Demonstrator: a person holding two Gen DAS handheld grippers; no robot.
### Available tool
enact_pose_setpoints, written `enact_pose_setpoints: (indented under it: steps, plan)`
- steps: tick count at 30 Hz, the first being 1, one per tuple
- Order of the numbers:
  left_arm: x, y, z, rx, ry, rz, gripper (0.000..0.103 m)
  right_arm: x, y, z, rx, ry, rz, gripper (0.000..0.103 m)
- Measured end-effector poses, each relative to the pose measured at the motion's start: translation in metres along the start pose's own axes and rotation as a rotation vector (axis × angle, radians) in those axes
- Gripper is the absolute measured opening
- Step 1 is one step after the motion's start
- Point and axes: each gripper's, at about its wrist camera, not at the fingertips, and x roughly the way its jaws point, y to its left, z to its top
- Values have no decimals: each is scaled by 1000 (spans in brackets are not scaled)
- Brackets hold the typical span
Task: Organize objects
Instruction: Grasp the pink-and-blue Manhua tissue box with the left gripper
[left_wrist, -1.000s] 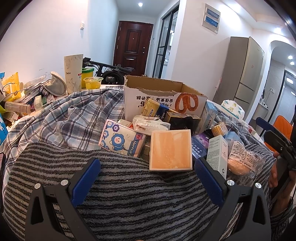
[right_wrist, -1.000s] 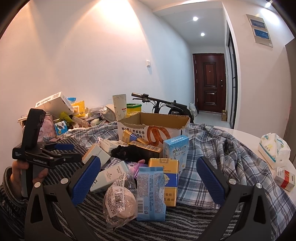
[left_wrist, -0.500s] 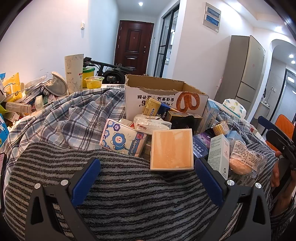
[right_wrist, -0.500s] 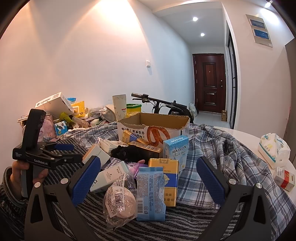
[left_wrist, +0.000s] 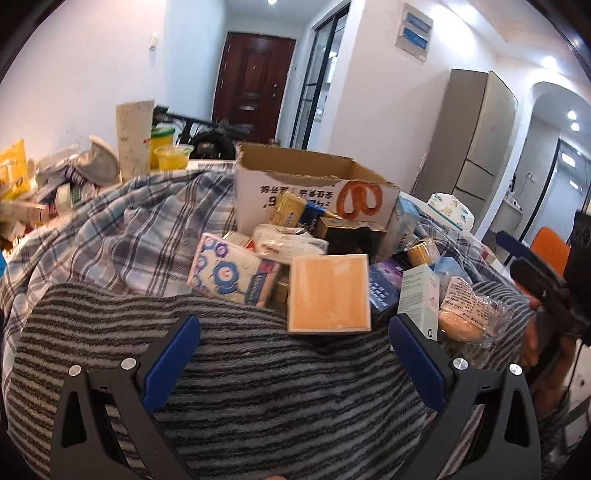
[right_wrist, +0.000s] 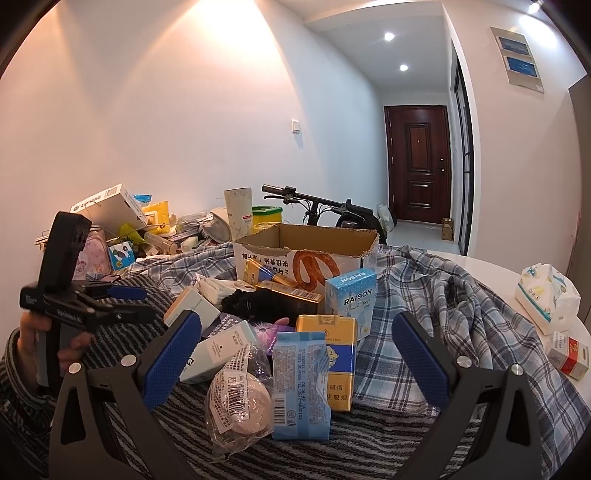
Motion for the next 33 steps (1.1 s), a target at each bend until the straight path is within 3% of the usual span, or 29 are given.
enact_pose_setpoints:
  steps: [3,5,7,10,13,17,18,21,29,33]
  plan:
    - [-7,14,11,58,11,118,103,0,0,0,2,-3,2,103]
    - [-11,22,21,141,-1,215,103,0,1,0,3,-5,3,103]
    - [-8,30,34,237,11,263,103,-1,0,0,3,-6,4,103]
    - [6,42,48,305,80,222,103,-1,0,0,5,-5,4,103]
    - [30,43,58,316,154,113,103,-1,0,1,6,-7,4,103]
    - [64,25,50,413,199,176,103,0,-2,1,13,2,6,103]
    - [68,24,49,420,207,162,103,1,-2,1,16,4,6,103]
    - [81,22,51,418,236,82,103,2,-3,1,22,6,9,103]
    - [107,26,54,357,299,24,103,1,-3,1,24,0,11,103]
    - [108,27,52,344,294,25,74,0,-3,1,24,-2,11,103]
